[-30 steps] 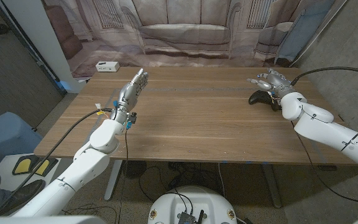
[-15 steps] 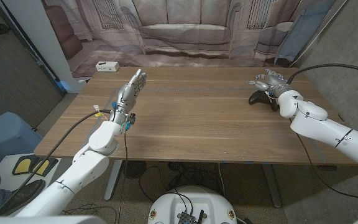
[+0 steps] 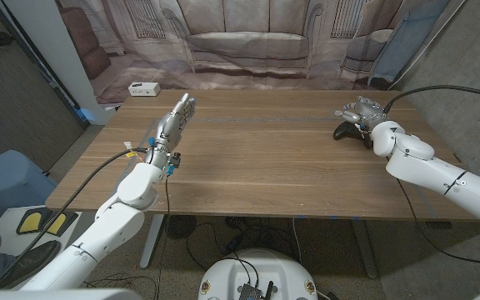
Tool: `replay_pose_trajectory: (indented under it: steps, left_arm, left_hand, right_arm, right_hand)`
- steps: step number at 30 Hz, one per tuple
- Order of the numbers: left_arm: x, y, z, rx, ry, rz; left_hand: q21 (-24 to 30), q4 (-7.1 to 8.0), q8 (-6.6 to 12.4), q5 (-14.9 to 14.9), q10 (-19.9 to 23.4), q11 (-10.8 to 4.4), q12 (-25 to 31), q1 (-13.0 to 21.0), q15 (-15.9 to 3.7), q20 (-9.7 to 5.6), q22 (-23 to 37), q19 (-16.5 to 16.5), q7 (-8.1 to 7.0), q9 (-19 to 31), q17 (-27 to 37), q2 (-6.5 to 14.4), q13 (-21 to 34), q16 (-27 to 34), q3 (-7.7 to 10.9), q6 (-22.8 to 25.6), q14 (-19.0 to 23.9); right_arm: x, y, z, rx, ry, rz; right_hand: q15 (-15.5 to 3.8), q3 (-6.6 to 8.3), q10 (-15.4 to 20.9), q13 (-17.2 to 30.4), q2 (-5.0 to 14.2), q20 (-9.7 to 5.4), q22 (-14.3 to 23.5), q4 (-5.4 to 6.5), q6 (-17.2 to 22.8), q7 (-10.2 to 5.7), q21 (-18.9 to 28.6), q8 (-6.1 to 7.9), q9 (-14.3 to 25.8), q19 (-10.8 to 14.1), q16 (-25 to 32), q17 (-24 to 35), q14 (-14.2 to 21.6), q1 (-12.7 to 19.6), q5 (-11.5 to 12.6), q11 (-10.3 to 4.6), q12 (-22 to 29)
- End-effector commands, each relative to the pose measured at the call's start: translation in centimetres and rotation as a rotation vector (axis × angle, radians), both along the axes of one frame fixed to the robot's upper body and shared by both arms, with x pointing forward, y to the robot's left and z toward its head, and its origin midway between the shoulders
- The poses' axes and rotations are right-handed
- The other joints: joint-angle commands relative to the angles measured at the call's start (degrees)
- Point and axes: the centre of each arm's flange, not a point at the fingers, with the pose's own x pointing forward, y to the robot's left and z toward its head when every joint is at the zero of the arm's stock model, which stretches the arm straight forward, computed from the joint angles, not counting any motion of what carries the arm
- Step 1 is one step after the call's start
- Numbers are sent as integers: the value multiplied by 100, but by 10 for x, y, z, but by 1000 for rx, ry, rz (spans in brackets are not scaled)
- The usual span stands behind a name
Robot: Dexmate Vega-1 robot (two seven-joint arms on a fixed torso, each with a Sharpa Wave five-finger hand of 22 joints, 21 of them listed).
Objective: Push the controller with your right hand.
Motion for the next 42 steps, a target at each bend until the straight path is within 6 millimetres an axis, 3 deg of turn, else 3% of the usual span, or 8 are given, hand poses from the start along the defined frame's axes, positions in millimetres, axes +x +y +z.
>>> replay_pose_trajectory:
  steps: [1,17,42]
  left_arm:
    - [-1,1,-2,-5,11,10]
    - [-3,0,-11,-21,38,19]
    - [4,-7,-5,-6,40,10]
  left_hand:
    - [-22,-39,-29,-9,-10,33,-12,11,24,-19,30,-12,-1,12,11,36,18,-18,25,28,-12]
    - [-24,-56,-38,-12,-1,32,-18,5,24,-19,31,-18,-5,12,12,41,19,-21,24,31,-18]
    - [-26,-78,-45,-14,5,27,-27,-3,20,-8,31,-29,-11,13,12,57,20,-19,26,41,-11]
  right_arm:
    - [13,-7,-6,11,52,-28]
    - [24,-10,-11,11,84,-56]
    - [37,-15,-15,31,117,-72]
  right_hand:
    - [15,0,-183,28,14,41,7,8,27,-23,41,33,19,-586,2,12,-970,-6,13,38,43]
    - [-1,0,-150,27,15,42,8,8,56,-34,37,33,16,-569,13,12,-937,-11,15,25,63]
    - [-28,2,-61,24,19,39,9,9,160,-85,45,48,11,-500,43,10,-838,-20,16,-27,101]
